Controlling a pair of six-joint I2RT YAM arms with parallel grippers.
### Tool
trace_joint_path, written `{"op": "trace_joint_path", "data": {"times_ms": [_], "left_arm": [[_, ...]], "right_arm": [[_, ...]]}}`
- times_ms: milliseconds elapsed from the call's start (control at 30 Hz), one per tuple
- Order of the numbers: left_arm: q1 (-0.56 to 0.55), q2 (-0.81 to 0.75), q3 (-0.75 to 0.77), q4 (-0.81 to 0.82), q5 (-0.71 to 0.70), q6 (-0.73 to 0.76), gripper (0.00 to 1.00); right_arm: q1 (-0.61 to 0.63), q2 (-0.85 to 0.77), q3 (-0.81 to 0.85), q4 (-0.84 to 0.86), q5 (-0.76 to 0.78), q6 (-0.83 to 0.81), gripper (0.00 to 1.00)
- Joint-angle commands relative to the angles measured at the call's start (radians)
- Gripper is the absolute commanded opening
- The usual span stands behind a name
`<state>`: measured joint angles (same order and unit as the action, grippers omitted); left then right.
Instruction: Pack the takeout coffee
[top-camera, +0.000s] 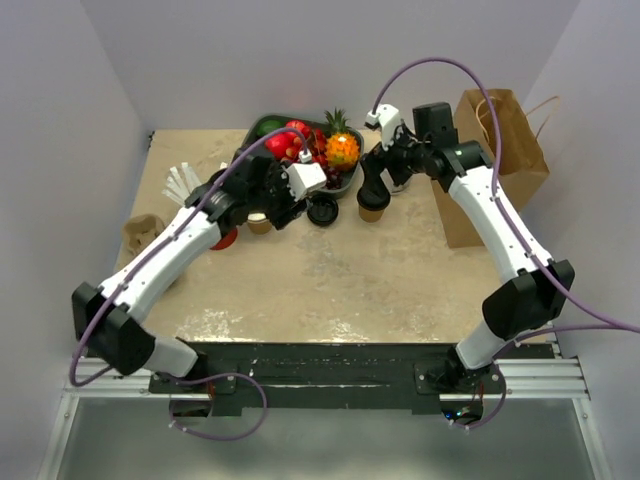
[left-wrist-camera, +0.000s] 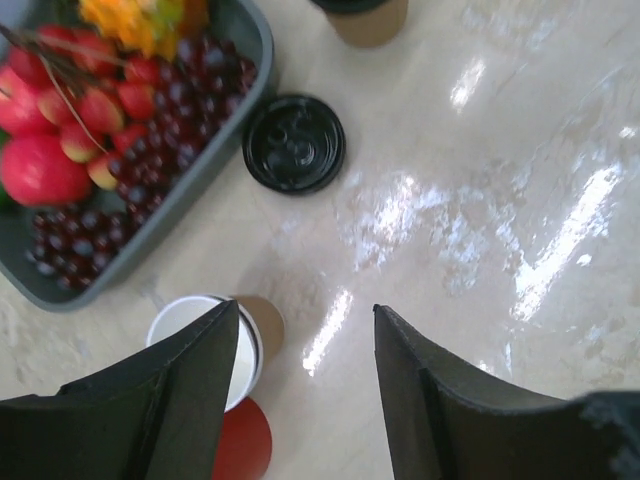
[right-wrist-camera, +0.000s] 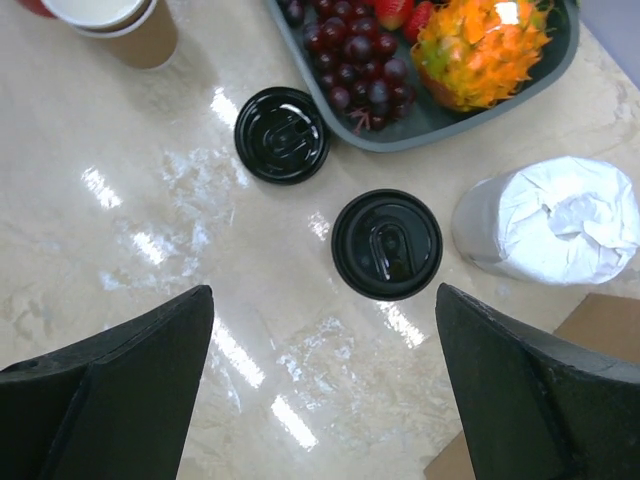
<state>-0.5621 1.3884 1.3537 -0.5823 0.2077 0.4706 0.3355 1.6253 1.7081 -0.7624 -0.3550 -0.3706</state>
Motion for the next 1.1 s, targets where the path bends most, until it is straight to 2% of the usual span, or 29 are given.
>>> {"op": "trace_joint_path", "data": {"times_ms": [0, 200, 433, 533, 733, 1067], "left_arm": [[0.069, 0.133, 0.125, -0.182, -0.013, -0.038, 0.59], [0.134, 0.254, 0.211, -0.22, -0.017, -0.131, 0.57], [0.157, 0.36, 0.274, -0.258, -0.04, -0.101, 0.49], [0.172, 0.396, 0.291, -0.286, -0.042, -0.101, 0.47], [0.197, 0.417, 0.278, -0.295, -0.063, -0.115, 0.42], [0.212, 0.486, 0.305, -0.294, -0.042, -0.112, 0.37]], "right_arm": [[0.01, -0.024, -0.002, -0.09, -0.088, -0.045, 0.93], [0.008, -0.038, -0.076, -0.107, -0.177, -0.093, 0.89], [0.013, -0.002, -0.053, 0.001, -0.307, 0.042, 0.89], [0.03, 0.044, -0.025, 0.066, -0.351, 0.153, 0.89], [0.062, 0.088, 0.041, 0.069, -0.335, 0.168, 0.89], [0.083, 0.11, 0.033, 0.081, -0.34, 0.18, 0.89]]}}
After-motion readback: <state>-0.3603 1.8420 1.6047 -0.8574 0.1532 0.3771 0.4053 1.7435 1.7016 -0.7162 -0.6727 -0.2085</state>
